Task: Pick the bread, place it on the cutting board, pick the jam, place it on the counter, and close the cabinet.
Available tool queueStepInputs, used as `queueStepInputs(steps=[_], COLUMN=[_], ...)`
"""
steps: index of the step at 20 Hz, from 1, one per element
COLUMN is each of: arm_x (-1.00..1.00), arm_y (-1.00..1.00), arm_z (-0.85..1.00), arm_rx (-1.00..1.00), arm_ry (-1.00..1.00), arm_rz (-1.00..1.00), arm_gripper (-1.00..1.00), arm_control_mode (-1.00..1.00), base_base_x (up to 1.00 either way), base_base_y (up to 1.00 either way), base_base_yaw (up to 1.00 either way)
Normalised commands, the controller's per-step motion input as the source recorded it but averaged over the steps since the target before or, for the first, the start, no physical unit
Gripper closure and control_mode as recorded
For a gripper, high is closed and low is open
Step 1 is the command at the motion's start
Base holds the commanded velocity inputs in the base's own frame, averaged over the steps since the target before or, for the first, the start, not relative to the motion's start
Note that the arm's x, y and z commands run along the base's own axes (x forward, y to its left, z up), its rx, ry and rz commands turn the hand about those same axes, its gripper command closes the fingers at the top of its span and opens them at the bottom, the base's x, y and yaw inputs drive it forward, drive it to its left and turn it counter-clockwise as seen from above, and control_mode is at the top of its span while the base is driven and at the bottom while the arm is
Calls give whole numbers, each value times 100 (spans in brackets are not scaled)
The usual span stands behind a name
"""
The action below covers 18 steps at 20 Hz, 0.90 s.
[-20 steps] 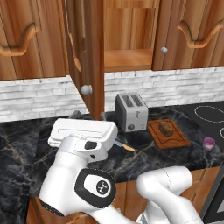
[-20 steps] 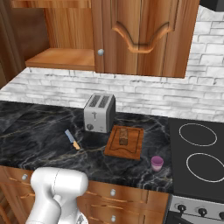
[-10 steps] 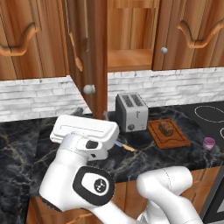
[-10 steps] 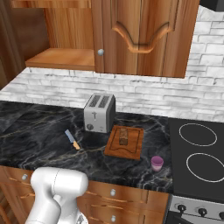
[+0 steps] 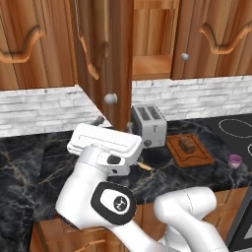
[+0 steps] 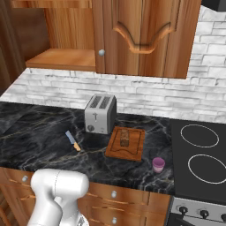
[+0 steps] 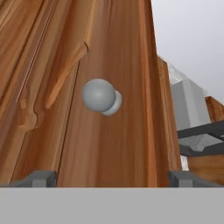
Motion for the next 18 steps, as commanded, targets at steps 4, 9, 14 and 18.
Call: queueStepInputs(steps=[4,9,14,18], arm_x=[39,41,48,51], arm_y=[-37,-37,-28,-16], arm_z=[-2,-3,-3,-5], arm_rx=[1,0,0,0], arm_ry=[-6,-4,-2,-1], arm_rz=[0,0,-1,0], arm_gripper=[-100,-100,-100,-100], arm_control_mode=[-100,-100,-100,-100], base_base_x=[0,0,0,0], base_base_y=[0,0,0,0], base_base_yaw=[0,0,0,0])
